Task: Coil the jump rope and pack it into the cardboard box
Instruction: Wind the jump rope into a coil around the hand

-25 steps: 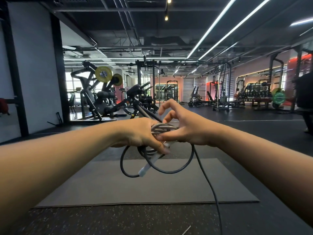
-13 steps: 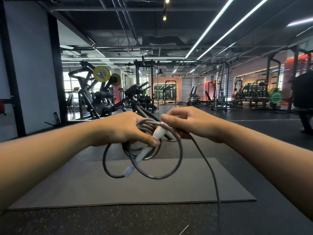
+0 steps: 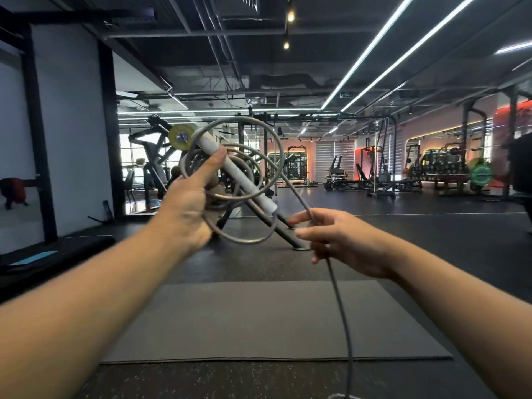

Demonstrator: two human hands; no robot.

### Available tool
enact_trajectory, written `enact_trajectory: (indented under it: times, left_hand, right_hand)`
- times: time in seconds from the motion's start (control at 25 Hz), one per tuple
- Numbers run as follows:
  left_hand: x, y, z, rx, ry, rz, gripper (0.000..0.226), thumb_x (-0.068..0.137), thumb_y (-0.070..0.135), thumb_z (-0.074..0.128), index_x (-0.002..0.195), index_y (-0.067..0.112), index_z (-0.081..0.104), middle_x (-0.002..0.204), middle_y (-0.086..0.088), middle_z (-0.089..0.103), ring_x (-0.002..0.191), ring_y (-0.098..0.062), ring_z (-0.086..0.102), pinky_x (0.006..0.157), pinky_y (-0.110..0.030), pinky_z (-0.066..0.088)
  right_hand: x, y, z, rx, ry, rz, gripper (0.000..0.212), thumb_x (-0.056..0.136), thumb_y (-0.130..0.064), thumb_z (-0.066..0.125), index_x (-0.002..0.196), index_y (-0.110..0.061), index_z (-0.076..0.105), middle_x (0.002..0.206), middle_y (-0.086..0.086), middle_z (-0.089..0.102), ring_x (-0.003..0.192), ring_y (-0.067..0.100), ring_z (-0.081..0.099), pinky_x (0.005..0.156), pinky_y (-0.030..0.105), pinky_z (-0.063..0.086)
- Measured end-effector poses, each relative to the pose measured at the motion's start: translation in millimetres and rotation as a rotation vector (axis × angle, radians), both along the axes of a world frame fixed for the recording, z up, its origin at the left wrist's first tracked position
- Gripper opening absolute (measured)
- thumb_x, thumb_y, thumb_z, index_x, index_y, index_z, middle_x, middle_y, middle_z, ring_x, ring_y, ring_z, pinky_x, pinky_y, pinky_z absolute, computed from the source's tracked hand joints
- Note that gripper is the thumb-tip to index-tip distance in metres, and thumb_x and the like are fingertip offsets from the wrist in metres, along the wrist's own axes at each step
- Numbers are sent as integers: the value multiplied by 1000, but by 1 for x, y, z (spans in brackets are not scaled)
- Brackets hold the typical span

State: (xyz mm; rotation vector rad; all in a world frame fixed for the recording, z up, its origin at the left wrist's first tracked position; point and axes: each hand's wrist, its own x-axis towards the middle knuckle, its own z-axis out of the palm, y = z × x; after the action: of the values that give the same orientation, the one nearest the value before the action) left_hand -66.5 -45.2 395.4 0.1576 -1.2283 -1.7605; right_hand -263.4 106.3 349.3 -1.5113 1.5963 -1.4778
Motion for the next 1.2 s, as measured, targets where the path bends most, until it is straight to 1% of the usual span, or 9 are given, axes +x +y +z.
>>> enact_trajectory:
  times: [0.12,0.28,0.56,0.76,0.88,0.96,1.04,1.12,1.2]
  left_hand:
    - [-29,7,0,187,172,2,48,57,38,92,88,13,65,102,-9,67,103,-30,69,87,-50,60]
    - [-56,26,-10,326,174,-28,60,65,50,87,103,11,64,106,-17,67,102,-38,71,89,-62,56]
    - [-65,41,-27,310,65,50,52,81,61,70,93,12,59,96,-19,71,84,-37,72,64,-49,62]
    - [-49,22,-42,172,-155,81,28,86,37,75,106,22,65,83,6,75,82,-17,66,66,-34,47]
    - [-17,0,-44,114,-231,328,107,59,24,88,150,27,32,142,-8,54,120,-25,58,92,-48,51]
    - [7,5,-31,-396,-275,639,126,59,21,88,157,36,10,160,-10,32,143,-23,37,114,-41,33]
    - [17,27,-1,-1075,-388,733,118,71,14,84,159,35,9,163,-3,27,143,-10,26,109,-25,26]
    - [3,40,29,-1442,-735,485,116,74,15,83,160,35,8,159,-2,36,133,-10,38,101,-20,34]
    - [-18,40,45,-1452,-1076,139,107,74,15,85,157,29,19,146,-4,54,120,-16,57,99,-28,47]
  right_hand:
    - [31,-24,-9,-124,-176,138,57,74,-39,83,122,-17,63,77,-8,53,62,9,41,60,30,36]
    - [72,-52,-6,-455,-441,90,17,89,-30,77,94,-19,65,66,-8,64,46,2,47,47,20,33]
    - [87,-55,-1,-483,-723,-74,8,97,-19,65,90,-15,64,56,-2,68,40,5,59,39,15,42]
    - [66,-50,10,-407,-291,-248,25,100,-17,52,79,-8,62,52,-3,63,46,15,49,43,21,35]
    - [47,-37,21,-207,99,-240,23,102,-20,47,91,-3,58,71,8,77,60,26,52,48,29,34]
    - [40,-24,32,-53,408,-236,20,104,-19,46,89,-9,54,83,15,80,58,20,56,44,23,37]
    - [36,-18,42,59,708,-212,23,105,-21,48,90,-7,57,83,10,80,46,2,54,45,13,38]
    - [35,-19,50,118,924,-207,23,103,-26,54,93,-6,61,79,1,75,55,2,57,56,19,44]
    - [37,-21,58,163,1083,-175,18,100,-27,59,90,-13,62,77,-4,67,63,8,55,62,23,43]
